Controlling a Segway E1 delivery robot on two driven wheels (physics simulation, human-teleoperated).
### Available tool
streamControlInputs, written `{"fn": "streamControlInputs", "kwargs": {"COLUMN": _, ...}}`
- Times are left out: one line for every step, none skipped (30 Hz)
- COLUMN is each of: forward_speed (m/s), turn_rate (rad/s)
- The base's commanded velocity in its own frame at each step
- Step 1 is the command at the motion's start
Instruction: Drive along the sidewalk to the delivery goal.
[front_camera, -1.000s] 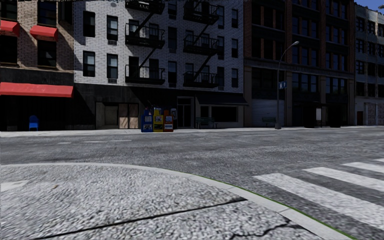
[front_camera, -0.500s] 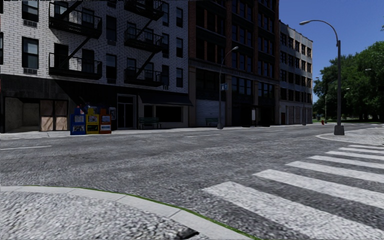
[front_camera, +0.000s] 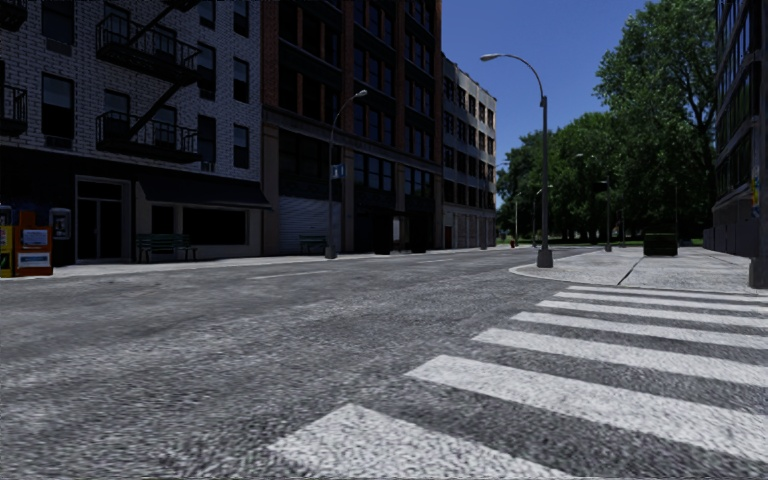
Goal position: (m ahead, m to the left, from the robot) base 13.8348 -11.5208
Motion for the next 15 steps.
{"fn": "streamControlInputs", "kwargs": {"forward_speed": 1.43, "turn_rate": -0.67}}
{"fn": "streamControlInputs", "kwargs": {"forward_speed": 1.44, "turn_rate": -0.67}}
{"fn": "streamControlInputs", "kwargs": {"forward_speed": 1.45, "turn_rate": -0.67}}
{"fn": "streamControlInputs", "kwargs": {"forward_speed": 1.46, "turn_rate": -0.67}}
{"fn": "streamControlInputs", "kwargs": {"forward_speed": 1.46, "turn_rate": -0.67}}
{"fn": "streamControlInputs", "kwargs": {"forward_speed": 1.47, "turn_rate": -0.67}}
{"fn": "streamControlInputs", "kwargs": {"forward_speed": 1.47, "turn_rate": -0.67}}
{"fn": "streamControlInputs", "kwargs": {"forward_speed": 1.47, "turn_rate": -0.67}}
{"fn": "streamControlInputs", "kwargs": {"forward_speed": 1.47, "turn_rate": -0.67}}
{"fn": "streamControlInputs", "kwargs": {"forward_speed": 1.47, "turn_rate": -0.67}}
{"fn": "streamControlInputs", "kwargs": {"forward_speed": 1.47, "turn_rate": -0.67}}
{"fn": "streamControlInputs", "kwargs": {"forward_speed": 1.47, "turn_rate": -0.67}}
{"fn": "streamControlInputs", "kwargs": {"forward_speed": 1.47, "turn_rate": -0.67}}
{"fn": "streamControlInputs", "kwargs": {"forward_speed": 1.47, "turn_rate": -0.67}}
{"fn": "streamControlInputs", "kwargs": {"forward_speed": 1.47, "turn_rate": -0.67}}
